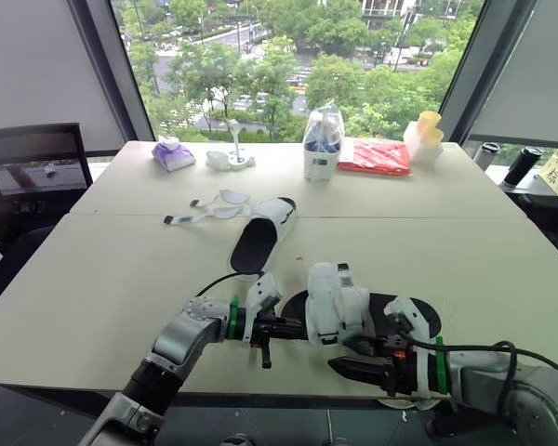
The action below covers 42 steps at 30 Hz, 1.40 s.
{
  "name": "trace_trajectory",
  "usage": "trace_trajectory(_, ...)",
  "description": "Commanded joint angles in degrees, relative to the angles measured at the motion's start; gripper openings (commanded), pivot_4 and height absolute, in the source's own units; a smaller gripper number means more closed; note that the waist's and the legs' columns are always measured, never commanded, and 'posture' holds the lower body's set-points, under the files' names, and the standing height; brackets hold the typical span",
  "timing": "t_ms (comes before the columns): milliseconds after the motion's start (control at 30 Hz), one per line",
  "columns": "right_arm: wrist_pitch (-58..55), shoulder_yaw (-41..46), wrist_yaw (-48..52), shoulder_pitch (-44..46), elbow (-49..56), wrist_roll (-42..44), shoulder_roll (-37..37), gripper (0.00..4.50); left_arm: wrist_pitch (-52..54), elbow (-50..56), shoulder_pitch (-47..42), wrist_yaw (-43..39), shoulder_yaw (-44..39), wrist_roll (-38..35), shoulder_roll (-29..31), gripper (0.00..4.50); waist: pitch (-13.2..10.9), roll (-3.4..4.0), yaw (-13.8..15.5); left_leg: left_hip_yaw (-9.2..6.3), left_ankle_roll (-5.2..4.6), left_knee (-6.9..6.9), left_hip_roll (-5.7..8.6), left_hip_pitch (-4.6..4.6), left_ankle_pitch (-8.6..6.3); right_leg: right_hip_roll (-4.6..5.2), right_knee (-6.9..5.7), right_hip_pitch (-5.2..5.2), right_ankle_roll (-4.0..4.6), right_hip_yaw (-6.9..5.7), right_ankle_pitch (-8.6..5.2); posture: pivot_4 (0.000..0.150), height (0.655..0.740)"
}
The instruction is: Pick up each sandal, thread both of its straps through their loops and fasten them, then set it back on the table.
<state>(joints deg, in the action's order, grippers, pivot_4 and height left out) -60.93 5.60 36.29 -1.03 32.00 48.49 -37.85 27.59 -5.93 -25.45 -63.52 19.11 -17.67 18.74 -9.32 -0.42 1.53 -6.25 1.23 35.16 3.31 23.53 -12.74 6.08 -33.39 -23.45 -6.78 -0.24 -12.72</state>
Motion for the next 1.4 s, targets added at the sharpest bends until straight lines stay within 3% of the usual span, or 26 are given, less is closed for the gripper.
trace_trajectory(33, 1.4, 0.1, -1.6, 1.5, 0.0, 1.0, 2.8, 3.38, 0.1, -1.4, 1.3, 0.8, 1.9, 2.0, 0.1, 0.00, 0.0, 0.00, 0.1, 0.00, 0.00, 0.01, -0.02, -0.02, 0.00, -0.02, -0.02, 0.01, 0.01, 0.00, 0.01, 0.150, 0.7400)
trace_trajectory(167, 1.6, 0.1, -2.6, 1.5, 0.1, 1.4, 4.9, 3.38, 0.1, -0.8, 2.2, 1.1, 1.7, 1.9, 0.5, 0.00, 0.0, 0.01, 0.3, -0.02, 0.00, 0.03, -0.07, -0.04, 0.00, -0.09, -0.05, 0.01, 0.00, 0.00, 0.00, 0.150, 0.7400)
trace_trajectory(200, 1.8, 0.3, -2.9, 1.4, 0.1, 1.4, 5.3, 3.15, 0.2, -0.6, 2.4, 1.2, 1.7, 1.9, 0.6, 0.00, 0.0, 0.01, 0.3, -0.02, 0.00, 0.03, -0.09, -0.05, 0.00, -0.11, -0.05, 0.01, 0.01, 0.00, 0.01, 0.150, 0.7400)
trace_trajectory(267, 1.8, 0.5, -3.4, 1.4, 0.1, 1.5, 5.9, 2.58, 0.2, -0.3, 2.8, 1.3, 1.7, 1.8, 0.7, 0.00, 0.0, 0.02, 0.4, -0.02, 0.00, 0.02, -0.10, -0.05, 0.00, -0.12, -0.06, 0.01, 0.02, 0.00, 0.01, 0.150, 0.7400)
trace_trajectory(433, 1.3, 1.1, -3.2, 0.7, 0.0, 2.2, 5.8, 0.10, 0.1, -0.6, 2.6, 1.8, 1.7, 1.9, 0.4, 0.00, 0.0, 0.02, 0.5, -0.02, 0.00, 0.00, -0.10, -0.06, 0.00, -0.15, -0.07, -0.01, 0.09, 0.01, 0.05, 0.150, 0.7400)
trace_trajectory(900, 1.4, -1.3, 0.8, -5.9, 1.5, 1.4, -0.2, 0.04, -0.6, -2.1, 2.3, 2.2, 1.3, 2.2, 0.1, 0.00, 0.0, 0.04, 0.6, 0.00, -0.01, 0.05, -0.10, -0.09, 0.01, -0.16, -0.11, 0.04, 0.07, 0.01, 0.04, 0.150, 0.7400)
trace_trajectory(1000, 3.1, 1.4, -0.1, -4.6, -0.8, 2.2, 1.6, 0.90, -0.8, -2.4, 2.2, 2.3, 1.4, 2.2, 0.1, 0.00, 0.0, 0.03, 0.6, 0.00, -0.01, 0.13, -0.11, -0.14, 0.01, -0.17, -0.13, 0.10, 0.01, 0.01, 0.01, 0.150, 0.7400)
trace_trajectory(1233, 1.5, 6.2, 0.8, -3.6, -0.3, 5.9, -1.1, 4.33, -0.6, -2.2, 2.5, 2.2, 1.3, 2.0, 0.3, 0.00, 0.0, 0.04, 0.7, -0.01, -0.01, 0.12, -0.11, -0.14, 0.01, -0.17, -0.13, 0.11, 0.12, 0.01, 0.08, 0.150, 0.7400)
trace_trajectory(1400, 0.7, 7.1, -0.7, -0.7, -1.5, 8.4, -0.4, 4.33, -0.9, -2.6, 2.2, 2.0, 1.4, 2.2, 0.3, 0.00, 0.0, 0.04, 0.6, 0.01, -0.01, 0.14, -0.11, -0.16, 0.01, -0.17, -0.17, 0.12, 0.10, 0.01, 0.07, 0.150, 0.7400)
